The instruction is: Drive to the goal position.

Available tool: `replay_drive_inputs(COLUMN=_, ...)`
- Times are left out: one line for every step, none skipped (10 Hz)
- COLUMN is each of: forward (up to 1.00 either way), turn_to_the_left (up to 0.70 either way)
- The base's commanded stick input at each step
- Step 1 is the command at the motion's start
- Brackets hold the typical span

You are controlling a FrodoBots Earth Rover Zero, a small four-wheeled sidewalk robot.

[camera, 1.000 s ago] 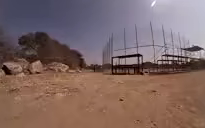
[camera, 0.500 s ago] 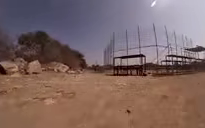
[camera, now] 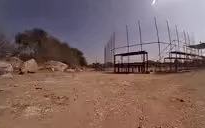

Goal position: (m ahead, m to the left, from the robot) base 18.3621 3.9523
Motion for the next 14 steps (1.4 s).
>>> replay_drive_inputs(forward=1.00, turn_to_the_left=0.00)
replay_drive_inputs(forward=1.00, turn_to_the_left=0.00)
replay_drive_inputs(forward=1.00, turn_to_the_left=0.00)
replay_drive_inputs(forward=1.00, turn_to_the_left=0.00)
replay_drive_inputs(forward=1.00, turn_to_the_left=0.00)
replay_drive_inputs(forward=1.00, turn_to_the_left=0.00)
replay_drive_inputs(forward=1.00, turn_to_the_left=0.00)
replay_drive_inputs(forward=1.00, turn_to_the_left=0.00)
replay_drive_inputs(forward=1.00, turn_to_the_left=0.00)
replay_drive_inputs(forward=1.00, turn_to_the_left=0.00)
replay_drive_inputs(forward=1.00, turn_to_the_left=0.00)
replay_drive_inputs(forward=1.00, turn_to_the_left=0.00)
replay_drive_inputs(forward=1.00, turn_to_the_left=0.00)
replay_drive_inputs(forward=1.00, turn_to_the_left=0.00)
